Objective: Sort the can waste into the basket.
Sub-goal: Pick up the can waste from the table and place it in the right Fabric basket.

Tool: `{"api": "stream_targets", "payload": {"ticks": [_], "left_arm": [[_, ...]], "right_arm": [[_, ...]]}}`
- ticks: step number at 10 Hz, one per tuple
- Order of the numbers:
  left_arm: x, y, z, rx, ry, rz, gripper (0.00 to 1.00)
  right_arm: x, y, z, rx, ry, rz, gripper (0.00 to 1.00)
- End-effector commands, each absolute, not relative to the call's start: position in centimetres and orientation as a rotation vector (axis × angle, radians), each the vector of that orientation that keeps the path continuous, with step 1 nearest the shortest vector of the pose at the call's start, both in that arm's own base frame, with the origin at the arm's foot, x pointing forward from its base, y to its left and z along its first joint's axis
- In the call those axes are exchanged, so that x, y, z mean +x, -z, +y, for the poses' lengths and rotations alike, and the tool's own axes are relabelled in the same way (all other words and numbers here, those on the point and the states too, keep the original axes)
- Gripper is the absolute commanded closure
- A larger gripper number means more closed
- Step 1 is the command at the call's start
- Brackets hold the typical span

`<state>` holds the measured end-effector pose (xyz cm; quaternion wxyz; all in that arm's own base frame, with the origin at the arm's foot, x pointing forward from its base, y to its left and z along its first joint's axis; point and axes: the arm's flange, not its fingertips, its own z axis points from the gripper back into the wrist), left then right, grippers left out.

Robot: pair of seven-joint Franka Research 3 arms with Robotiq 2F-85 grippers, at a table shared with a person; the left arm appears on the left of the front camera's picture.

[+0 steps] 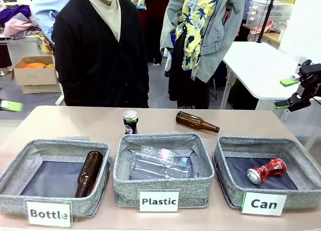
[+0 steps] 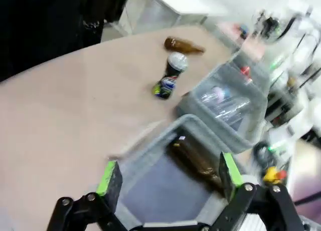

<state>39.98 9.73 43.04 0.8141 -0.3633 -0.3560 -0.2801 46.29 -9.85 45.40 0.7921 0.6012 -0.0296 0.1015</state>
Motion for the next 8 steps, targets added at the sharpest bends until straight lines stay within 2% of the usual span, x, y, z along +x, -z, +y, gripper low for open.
{"api": "stream_targets", "payload": {"ticks": [1,3,4,5,6,8], "left_arm": [[42.9,-40.9,3.9,-0.557,0.802,-0.926,0.00],[45.1,-39.9,-1.7,-0.422,0.997,-1.030,0.00],[46.0,-39.5,-3.9,-0.440,1.109,-1.048,0.00],[47.1,-38.9,-5.4,-0.496,1.135,-1.051,0.00],[44.5,-41.3,-3.7,-0.435,1.056,-0.953,0.00],[44.5,-41.3,-3.7,-0.435,1.056,-0.953,0.00]], "right_arm": [[46.3,-45.6,-10.1,1.293,-0.239,-0.063,0.00],[46.3,-45.6,-10.1,1.293,-0.239,-0.063,0.00],[46.3,-45.6,-10.1,1.293,-0.239,-0.063,0.00],[46.3,-45.6,-10.1,1.293,-0.239,-0.063,0.00],[46.3,-45.6,-10.1,1.293,-0.239,-0.063,0.00],[46.3,-45.6,-10.1,1.293,-0.239,-0.063,0.00]]}}
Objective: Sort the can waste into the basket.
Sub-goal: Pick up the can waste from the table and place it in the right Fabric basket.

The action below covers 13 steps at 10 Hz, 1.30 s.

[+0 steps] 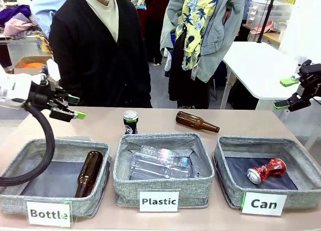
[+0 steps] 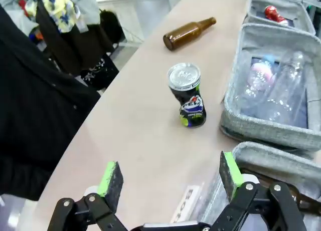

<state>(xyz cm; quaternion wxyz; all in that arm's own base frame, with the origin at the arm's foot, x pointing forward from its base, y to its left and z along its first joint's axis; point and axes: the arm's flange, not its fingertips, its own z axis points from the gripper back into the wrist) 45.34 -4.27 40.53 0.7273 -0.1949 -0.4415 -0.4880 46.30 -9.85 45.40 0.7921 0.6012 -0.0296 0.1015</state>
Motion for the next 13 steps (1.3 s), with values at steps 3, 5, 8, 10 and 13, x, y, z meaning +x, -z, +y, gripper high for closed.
{"api": "stream_targets", "payload": {"ticks": [3,5,8,10,13], "left_arm": [[48.9,-39.9,-4.3,-0.546,1.234,-0.852,0.00],[52.3,-37.6,-6.0,-0.557,1.319,-0.781,0.00],[55.2,-36.2,-8.7,-0.574,1.407,-0.860,0.00],[55.9,-34.9,-10.1,-0.605,1.467,-0.836,0.00],[48.1,-40.3,-0.9,-0.795,1.515,-0.975,0.00]], "right_arm": [[46.3,-45.6,-10.1,1.293,-0.239,-0.063,0.00],[46.3,-45.6,-10.1,1.293,-0.239,-0.063,0.00],[46.3,-45.6,-10.1,1.293,-0.239,-0.063,0.00],[46.3,-45.6,-10.1,1.293,-0.239,-0.063,0.00],[46.3,-45.6,-10.1,1.293,-0.239,-0.063,0.00]]}}
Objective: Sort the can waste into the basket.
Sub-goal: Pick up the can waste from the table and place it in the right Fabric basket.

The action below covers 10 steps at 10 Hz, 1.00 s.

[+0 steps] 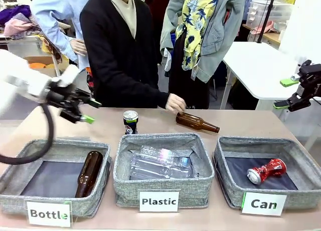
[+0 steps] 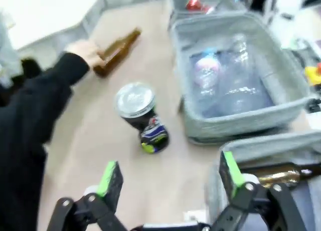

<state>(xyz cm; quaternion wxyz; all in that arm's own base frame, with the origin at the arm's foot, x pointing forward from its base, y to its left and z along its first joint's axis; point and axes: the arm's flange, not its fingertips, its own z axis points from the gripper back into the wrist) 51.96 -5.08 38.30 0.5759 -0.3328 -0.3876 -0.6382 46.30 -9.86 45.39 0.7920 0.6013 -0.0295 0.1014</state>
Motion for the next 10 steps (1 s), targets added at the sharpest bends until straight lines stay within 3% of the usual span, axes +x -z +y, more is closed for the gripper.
{"api": "stream_targets", "payload": {"ticks": [1,5,10], "left_arm": [[45.3,-40.9,1.6,-0.784,1.509,-1.048,0.00],[42.4,-40.6,4.5,-0.745,1.470,-1.181,0.00],[48.4,-41.3,0.9,-0.828,1.524,-1.011,0.00]], "right_arm": [[46.3,-45.6,-10.1,1.293,-0.239,-0.063,0.00],[46.3,-45.6,-10.1,1.293,-0.239,-0.063,0.00],[46.3,-45.6,-10.1,1.293,-0.239,-0.063,0.00]]}}
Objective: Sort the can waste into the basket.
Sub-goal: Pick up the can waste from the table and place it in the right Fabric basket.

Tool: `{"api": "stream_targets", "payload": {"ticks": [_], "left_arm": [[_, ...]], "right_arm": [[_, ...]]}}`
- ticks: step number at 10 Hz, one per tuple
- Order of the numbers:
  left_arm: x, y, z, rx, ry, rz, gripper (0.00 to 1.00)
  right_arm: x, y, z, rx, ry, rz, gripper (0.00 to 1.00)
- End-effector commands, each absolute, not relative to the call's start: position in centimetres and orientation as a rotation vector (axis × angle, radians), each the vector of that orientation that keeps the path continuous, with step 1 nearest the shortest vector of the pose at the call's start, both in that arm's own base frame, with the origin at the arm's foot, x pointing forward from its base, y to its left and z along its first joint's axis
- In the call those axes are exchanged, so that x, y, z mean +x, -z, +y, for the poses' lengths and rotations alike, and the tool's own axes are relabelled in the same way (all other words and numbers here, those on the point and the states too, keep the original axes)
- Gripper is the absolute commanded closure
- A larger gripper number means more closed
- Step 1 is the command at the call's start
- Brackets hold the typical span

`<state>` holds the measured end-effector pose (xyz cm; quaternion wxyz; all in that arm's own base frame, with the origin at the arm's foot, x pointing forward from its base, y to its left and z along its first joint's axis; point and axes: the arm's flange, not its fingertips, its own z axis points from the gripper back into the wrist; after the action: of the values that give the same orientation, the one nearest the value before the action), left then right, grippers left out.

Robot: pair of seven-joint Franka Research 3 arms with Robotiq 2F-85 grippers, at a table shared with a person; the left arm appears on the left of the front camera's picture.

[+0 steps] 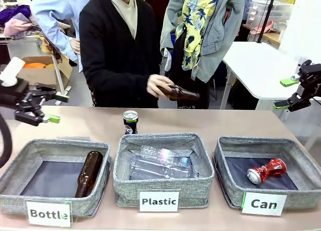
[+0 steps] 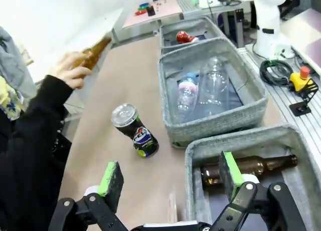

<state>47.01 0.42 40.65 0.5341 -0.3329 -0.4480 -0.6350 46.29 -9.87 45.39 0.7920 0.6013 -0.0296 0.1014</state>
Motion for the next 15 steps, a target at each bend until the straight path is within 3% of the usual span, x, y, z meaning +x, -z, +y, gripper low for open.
{"api": "stream_targets", "payload": {"ticks": [1,2,4,6,9,12,15], "left_arm": [[47.3,-42.9,4.2,-0.813,1.497,-1.029,0.00],[44.9,-44.7,8.8,-0.847,1.556,-0.985,0.00],[37.5,-48.4,18.7,-0.824,1.415,-1.030,0.00],[28.7,-50.3,25.2,-0.723,1.255,-1.216,0.00],[21.7,-48.2,29.8,-0.661,1.047,-1.369,0.00],[22.6,-47.5,29.8,-0.678,1.072,-1.386,0.00],[31.5,-50.3,23.3,-0.696,1.206,-1.153,0.00]], "right_arm": [[46.3,-45.6,-10.1,1.293,-0.239,-0.063,0.00],[46.3,-45.6,-10.1,1.293,-0.239,-0.063,0.00],[46.3,-45.6,-10.1,1.293,-0.239,-0.063,0.00],[46.3,-45.6,-10.1,1.293,-0.239,-0.063,0.00],[46.3,-45.6,-10.1,1.293,-0.239,-0.063,0.00],[46.3,-45.6,-10.1,1.293,-0.239,-0.063,0.00],[46.3,-45.6,-10.1,1.293,-0.239,-0.063,0.00]]}}
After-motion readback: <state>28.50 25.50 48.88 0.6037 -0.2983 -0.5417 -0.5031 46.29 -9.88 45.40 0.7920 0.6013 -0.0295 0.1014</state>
